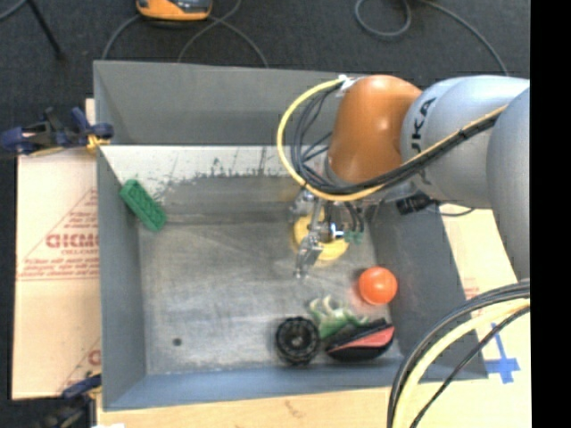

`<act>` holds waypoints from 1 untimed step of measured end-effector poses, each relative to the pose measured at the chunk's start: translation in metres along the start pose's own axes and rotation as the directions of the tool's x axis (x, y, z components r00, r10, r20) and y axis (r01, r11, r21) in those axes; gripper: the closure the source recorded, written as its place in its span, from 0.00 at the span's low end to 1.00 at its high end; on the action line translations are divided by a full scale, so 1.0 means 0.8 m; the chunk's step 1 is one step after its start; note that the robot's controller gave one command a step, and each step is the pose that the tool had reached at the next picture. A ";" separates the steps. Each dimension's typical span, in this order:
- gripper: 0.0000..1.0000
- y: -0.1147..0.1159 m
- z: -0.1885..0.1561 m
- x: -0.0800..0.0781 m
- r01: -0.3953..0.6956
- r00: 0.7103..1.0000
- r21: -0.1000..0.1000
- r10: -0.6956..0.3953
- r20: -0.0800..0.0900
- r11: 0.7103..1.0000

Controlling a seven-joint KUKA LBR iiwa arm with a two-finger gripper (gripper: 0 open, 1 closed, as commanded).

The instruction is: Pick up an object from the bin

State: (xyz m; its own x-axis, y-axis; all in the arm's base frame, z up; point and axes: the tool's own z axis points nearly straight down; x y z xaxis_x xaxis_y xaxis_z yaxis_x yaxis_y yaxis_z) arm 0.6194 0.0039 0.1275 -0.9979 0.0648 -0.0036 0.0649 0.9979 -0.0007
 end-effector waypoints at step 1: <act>0.00 -0.016 0.000 -0.015 -0.127 0.992 -0.001 0.127 0.002 0.992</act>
Offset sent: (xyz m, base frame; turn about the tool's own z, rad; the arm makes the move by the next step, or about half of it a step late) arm -0.0089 -0.0667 -0.0165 -0.1532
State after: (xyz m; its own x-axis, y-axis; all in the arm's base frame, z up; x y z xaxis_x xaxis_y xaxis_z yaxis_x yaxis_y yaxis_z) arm 0.6306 -0.0098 0.1279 -0.9816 0.1910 -0.0052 0.1910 0.9816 0.0011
